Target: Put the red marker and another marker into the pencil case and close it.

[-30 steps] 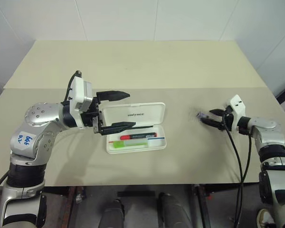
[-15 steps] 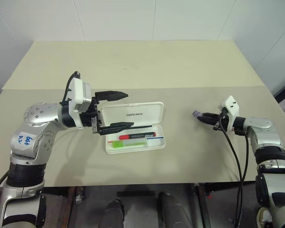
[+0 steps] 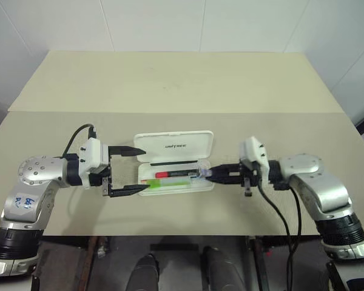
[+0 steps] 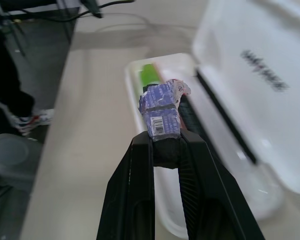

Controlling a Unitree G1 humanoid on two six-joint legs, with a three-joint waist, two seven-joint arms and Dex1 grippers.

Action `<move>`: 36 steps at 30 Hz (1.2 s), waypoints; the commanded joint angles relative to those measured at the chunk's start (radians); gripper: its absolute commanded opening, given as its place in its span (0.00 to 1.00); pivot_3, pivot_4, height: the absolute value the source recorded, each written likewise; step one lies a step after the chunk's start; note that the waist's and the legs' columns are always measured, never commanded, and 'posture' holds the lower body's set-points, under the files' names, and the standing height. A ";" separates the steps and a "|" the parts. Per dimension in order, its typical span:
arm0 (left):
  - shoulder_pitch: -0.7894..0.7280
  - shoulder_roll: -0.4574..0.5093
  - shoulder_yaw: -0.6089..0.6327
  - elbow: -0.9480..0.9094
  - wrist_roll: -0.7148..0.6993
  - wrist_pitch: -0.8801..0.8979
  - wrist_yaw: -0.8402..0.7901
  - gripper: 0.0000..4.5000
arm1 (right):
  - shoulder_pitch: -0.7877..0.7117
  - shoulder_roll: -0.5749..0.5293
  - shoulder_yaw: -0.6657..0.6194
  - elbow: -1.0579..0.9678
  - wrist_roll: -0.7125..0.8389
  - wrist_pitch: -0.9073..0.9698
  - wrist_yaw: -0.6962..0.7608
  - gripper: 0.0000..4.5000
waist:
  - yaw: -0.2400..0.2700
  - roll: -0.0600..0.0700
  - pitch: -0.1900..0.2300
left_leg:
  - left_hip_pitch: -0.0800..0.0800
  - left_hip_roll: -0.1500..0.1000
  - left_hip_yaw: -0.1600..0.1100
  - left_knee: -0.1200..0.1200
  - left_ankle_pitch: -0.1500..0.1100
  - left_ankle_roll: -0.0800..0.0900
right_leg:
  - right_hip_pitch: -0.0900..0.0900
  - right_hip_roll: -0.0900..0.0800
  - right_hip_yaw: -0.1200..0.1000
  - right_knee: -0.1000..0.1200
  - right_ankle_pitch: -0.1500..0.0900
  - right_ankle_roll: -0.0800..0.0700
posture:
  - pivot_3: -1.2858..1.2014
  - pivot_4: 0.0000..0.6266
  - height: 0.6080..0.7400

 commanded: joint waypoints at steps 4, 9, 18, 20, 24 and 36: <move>0.001 0.003 0.010 -0.013 0.003 -0.026 0.002 1.00 | -0.024 0.029 0.058 0.087 -0.071 -0.067 -0.012 0.07 | -0.001 0.000 0.000 | 0.000 0.000 0.000 0.000 0.000 0.000 | 0.000 0.000 0.000 0.000 0.000 0.001 | 0.52 0.24 1.00; 0.008 -0.002 0.006 -0.030 0.002 -0.023 0.010 1.00 | -0.068 0.031 0.101 0.219 -0.149 -0.172 0.019 0.07 | -0.006 0.000 0.000 | 0.000 0.000 0.000 0.000 0.000 0.000 | 0.000 0.000 0.000 0.000 0.001 0.002 | 0.52 0.24 1.00; 0.012 -0.005 0.006 -0.037 0.000 -0.024 0.022 1.00 | -0.098 0.033 0.114 0.273 -0.173 -0.218 0.065 0.07 | -0.008 0.000 0.000 | 0.000 0.000 0.000 0.000 0.000 0.000 | 0.000 0.000 0.000 0.002 0.001 0.002 | 0.52 0.24 1.00; 0.012 -0.008 0.004 -0.039 0.000 -0.026 0.025 1.00 | -0.107 0.040 0.114 0.285 -0.181 -0.226 0.060 0.15 | -0.008 0.000 0.000 | 0.001 0.000 0.000 0.000 0.000 0.000 | 0.000 0.000 0.000 0.002 0.001 0.002 | 0.52 0.24 1.00; 0.010 -0.010 0.002 -0.038 0.001 -0.029 0.027 1.00 | -0.131 0.055 0.109 0.294 -0.190 -0.249 0.055 0.45 | -0.010 0.000 0.000 | 0.001 0.000 0.000 0.000 0.000 0.000 | 0.000 0.000 0.000 0.002 0.001 0.002 | 0.52 0.24 1.00; -0.007 -0.009 -0.004 -0.025 -0.002 -0.034 0.022 1.00 | -0.173 0.046 -0.038 0.056 0.018 -0.045 0.040 1.00 | -0.008 0.000 0.000 | 0.001 0.000 0.000 0.000 0.000 0.000 | -0.001 0.000 0.000 0.003 0.001 0.002 | 0.52 0.24 1.00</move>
